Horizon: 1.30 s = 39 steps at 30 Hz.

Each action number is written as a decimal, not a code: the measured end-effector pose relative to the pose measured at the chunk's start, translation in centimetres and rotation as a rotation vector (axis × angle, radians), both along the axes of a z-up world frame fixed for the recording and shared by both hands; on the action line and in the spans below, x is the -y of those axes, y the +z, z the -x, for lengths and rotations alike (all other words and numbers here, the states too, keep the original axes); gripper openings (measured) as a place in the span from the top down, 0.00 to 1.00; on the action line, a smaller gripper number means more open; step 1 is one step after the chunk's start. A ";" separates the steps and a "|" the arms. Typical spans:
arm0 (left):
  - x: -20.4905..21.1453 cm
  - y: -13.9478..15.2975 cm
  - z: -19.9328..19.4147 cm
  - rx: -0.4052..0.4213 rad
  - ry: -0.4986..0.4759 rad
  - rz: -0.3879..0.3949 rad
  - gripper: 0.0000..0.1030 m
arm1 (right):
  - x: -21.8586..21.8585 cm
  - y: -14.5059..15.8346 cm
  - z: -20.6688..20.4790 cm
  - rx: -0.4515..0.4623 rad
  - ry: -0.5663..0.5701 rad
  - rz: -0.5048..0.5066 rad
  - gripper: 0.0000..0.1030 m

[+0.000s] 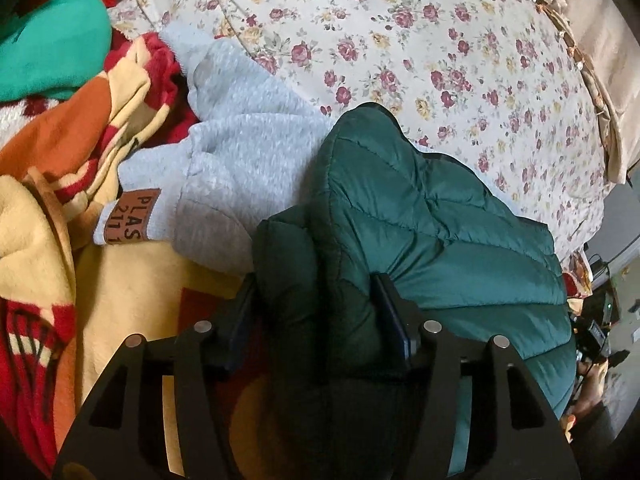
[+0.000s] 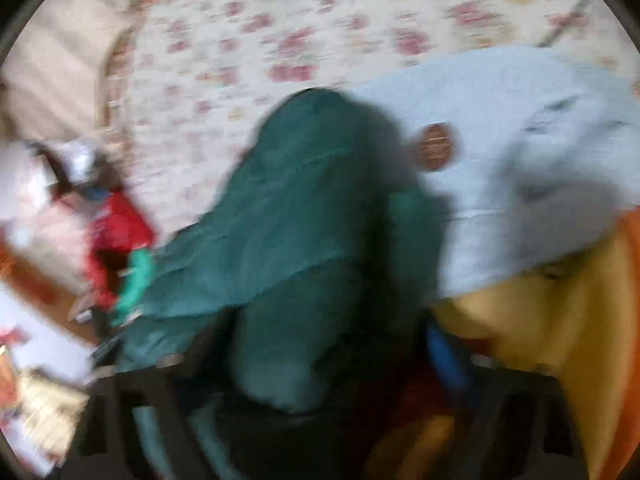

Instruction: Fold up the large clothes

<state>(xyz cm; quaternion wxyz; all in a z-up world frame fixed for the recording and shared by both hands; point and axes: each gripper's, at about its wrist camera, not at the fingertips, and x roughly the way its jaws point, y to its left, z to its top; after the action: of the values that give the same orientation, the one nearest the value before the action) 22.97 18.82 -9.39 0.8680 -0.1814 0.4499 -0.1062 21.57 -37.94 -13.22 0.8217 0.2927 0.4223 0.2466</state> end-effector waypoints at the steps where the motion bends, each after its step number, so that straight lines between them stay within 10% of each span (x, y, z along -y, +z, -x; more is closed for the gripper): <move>1: 0.0 0.1 0.2 0.005 0.006 0.000 0.51 | -0.2 0.3 0.2 0.020 0.011 -0.003 0.43; 5: 0.6 1.9 2.4 0.046 0.033 -0.031 0.75 | -1.7 3.7 2.0 0.165 0.095 0.067 0.67; 18: -0.7 4.6 10.0 0.039 0.013 0.096 0.79 | -1.7 8.8 10.5 0.179 0.144 0.158 0.70; 23: 0.2 3.2 9.5 -0.022 0.035 -0.016 0.47 | 0.1 4.4 9.6 -0.038 0.089 0.134 0.44; 26: -0.9 3.7 9.9 -0.003 0.080 0.006 0.44 | 0.9 4.9 9.5 -0.087 0.014 0.105 0.44; 30: -3.3 6.7 12.9 0.165 0.229 -0.033 0.44 | 2.2 9.8 13.2 0.083 -0.173 0.130 0.44; 34: -0.1 7.9 13.3 0.283 0.087 -0.050 0.44 | -1.7 13.9 15.7 0.335 -0.170 0.296 0.39; 39: 5.6 4.0 11.5 0.179 -0.093 -0.229 0.41 | -7.5 11.1 12.8 0.269 -0.012 0.421 0.39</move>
<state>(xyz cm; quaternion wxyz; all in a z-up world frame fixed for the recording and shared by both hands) 11.45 13.25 -5.34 0.9139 -0.0498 0.3876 -0.1099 8.82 -30.44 -2.17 0.9148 0.0823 0.3495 0.1848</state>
